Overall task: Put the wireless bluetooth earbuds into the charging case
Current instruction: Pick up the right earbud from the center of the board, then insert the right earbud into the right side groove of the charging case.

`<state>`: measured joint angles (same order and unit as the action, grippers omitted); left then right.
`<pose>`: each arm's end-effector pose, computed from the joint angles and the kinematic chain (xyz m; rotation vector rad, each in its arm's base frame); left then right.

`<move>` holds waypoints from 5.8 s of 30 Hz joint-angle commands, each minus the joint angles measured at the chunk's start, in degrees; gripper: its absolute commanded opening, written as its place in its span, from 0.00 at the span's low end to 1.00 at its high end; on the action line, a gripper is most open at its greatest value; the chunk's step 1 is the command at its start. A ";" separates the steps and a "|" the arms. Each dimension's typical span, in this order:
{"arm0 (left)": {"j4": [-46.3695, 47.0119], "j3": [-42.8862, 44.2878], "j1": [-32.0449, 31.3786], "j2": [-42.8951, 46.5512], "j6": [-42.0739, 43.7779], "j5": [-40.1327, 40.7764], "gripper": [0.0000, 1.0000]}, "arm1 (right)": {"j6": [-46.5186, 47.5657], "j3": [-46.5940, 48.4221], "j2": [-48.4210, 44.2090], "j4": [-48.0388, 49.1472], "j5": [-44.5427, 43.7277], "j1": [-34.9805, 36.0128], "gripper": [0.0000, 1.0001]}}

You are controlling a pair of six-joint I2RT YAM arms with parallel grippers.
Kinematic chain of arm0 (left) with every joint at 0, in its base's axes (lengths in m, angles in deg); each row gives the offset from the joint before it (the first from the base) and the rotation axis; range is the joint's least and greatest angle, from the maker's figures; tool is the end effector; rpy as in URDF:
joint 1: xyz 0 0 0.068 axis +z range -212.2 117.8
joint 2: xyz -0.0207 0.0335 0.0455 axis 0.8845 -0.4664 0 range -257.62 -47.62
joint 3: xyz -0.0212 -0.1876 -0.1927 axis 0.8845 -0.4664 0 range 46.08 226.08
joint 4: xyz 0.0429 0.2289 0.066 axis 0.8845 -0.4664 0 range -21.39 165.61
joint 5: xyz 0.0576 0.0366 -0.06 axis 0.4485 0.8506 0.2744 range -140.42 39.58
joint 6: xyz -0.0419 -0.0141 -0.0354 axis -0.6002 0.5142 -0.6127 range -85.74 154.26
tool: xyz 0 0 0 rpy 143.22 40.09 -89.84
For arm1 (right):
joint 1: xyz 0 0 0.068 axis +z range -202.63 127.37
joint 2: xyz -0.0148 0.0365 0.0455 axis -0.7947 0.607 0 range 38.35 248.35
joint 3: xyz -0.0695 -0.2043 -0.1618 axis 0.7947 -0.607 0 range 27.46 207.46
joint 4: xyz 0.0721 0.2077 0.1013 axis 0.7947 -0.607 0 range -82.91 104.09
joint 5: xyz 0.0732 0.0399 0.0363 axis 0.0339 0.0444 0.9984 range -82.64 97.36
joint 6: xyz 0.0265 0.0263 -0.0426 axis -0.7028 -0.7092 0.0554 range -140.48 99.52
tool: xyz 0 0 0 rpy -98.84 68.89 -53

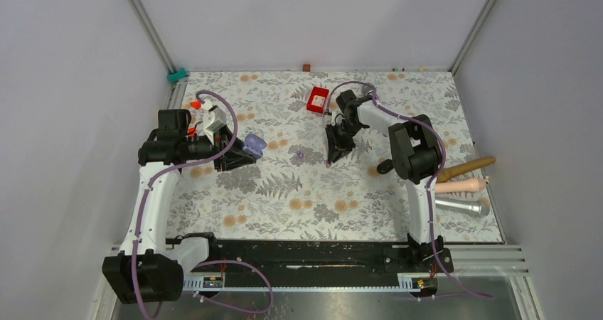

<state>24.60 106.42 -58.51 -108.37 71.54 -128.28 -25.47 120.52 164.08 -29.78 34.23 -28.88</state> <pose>0.1705 -0.0277 0.3352 1.0167 1.5910 -1.1523 0.3763 0.1851 0.1484 -0.5598 2.8834 0.7654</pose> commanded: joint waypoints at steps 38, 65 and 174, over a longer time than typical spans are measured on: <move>0.72 -0.13 0.45 -0.56 0.98 -4.59 0.00 | 4.65 -2.63 -22.65 1.48 7.95 0.60 0.06; -0.32 6.85 -20.01 -12.76 2.99 -0.09 0.00 | 14.86 -13.77 -60.77 14.73 10.61 10.97 0.10; 14.45 6.40 -28.69 -16.51 -12.76 1.82 0.00 | 17.91 -24.37 -55.32 23.21 0.08 24.07 0.13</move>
<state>36.69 112.80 -87.15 -127.17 58.57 -125.55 -8.18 95.62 108.50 -7.82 33.77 -6.02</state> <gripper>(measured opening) 0.324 0.122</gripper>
